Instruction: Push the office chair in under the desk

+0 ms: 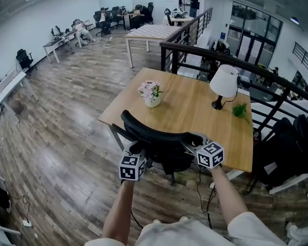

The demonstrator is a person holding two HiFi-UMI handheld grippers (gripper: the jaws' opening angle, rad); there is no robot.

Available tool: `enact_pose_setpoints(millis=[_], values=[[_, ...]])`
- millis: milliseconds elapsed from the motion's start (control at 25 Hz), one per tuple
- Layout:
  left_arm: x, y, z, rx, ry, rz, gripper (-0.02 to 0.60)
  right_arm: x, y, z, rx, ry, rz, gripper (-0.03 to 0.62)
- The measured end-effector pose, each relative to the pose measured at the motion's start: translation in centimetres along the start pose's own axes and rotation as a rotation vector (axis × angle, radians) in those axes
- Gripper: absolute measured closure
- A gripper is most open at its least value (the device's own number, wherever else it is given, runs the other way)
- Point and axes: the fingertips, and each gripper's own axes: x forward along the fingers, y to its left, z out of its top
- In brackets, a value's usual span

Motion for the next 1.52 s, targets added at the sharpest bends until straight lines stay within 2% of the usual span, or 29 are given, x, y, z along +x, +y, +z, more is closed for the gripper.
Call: enact_pose_setpoints(millis=[320,520,600,680,720,840,1000,1080,1120,1320,1520], values=[[0.4,0.6,-0.4,-0.011,0.022,0.007,0.511,0.5,0.0,-0.2,0.023,0.01,-0.026,0.367],[0.2,0.2,-0.7,0.002,0.079,-0.008,0.522,0.0,0.2,-0.2,0.039,0.033,-0.047,0.359],[-0.2,0.2,-1.2,0.008,0.097,0.008,0.495,-0.5,0.1,-0.5,0.043,0.054,-0.087,0.342],[-0.9,0.4,-1.8,0.001,0.104,0.013,0.425,-1.5,0.1,-1.0,0.028,0.074,-0.128,0.344],[-1.4,0.5,-1.9,-0.012,0.098,0.009,0.393,-2.1,0.2,-1.3,0.03,0.078,-0.138,0.344],[-2.9,0.6,-1.9,-0.043,0.064,-0.001,0.39,-4.4,0.3,-2.3,0.065,0.08,-0.173,0.344],[-5.0,0.0,-2.4,0.009,0.078,0.002,0.394,-7.9,0.6,-3.1,0.125,0.064,-0.258,0.352],[-6.2,-0.6,-2.3,0.026,0.075,-0.003,0.394,-9.7,1.2,-2.9,0.138,0.049,-0.294,0.382],[-6.8,-0.9,-2.1,0.027,0.066,-0.011,0.394,-10.6,1.6,-2.7,0.137,0.043,-0.306,0.404],[-10.2,-2.8,-0.3,0.041,0.009,-0.069,0.397,-15.0,4.4,-0.9,0.129,0.008,-0.342,0.409],[-13.6,-4.8,2.4,0.033,-0.066,-0.099,0.414,-18.0,8.7,1.5,0.085,-0.012,-0.347,0.441]])
